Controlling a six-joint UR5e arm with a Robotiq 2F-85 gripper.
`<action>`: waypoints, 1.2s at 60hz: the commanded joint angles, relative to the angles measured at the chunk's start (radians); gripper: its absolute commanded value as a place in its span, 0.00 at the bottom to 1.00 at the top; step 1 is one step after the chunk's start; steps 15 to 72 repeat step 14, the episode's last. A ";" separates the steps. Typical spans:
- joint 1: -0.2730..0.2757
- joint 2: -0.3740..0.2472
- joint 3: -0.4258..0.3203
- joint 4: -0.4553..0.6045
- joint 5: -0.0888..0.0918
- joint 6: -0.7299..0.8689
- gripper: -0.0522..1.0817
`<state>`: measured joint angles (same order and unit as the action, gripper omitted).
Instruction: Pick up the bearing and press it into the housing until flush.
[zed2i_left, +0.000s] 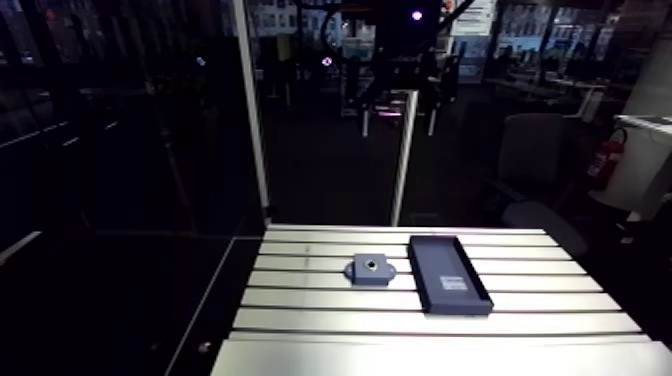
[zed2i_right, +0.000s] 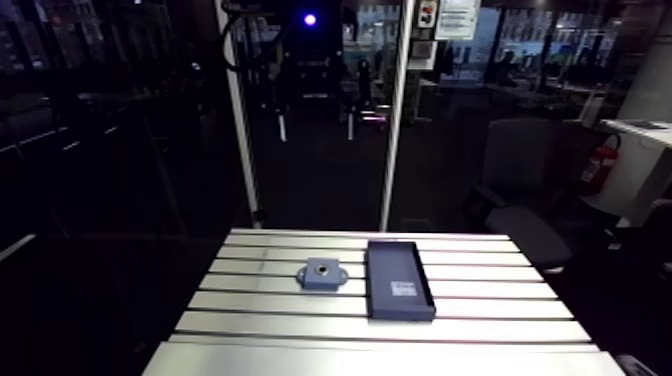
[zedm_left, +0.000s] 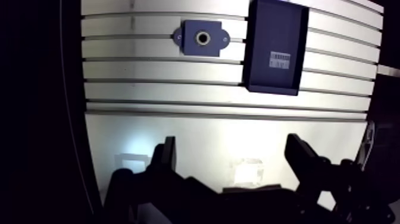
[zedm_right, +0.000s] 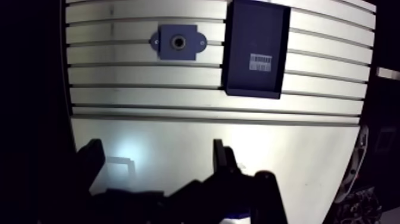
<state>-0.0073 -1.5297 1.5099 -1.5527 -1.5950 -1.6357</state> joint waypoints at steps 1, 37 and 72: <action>0.000 0.002 0.000 -0.002 0.006 0.001 0.06; 0.000 0.018 -0.006 -0.005 0.008 0.003 0.06; 0.000 0.018 -0.006 -0.005 0.008 0.003 0.06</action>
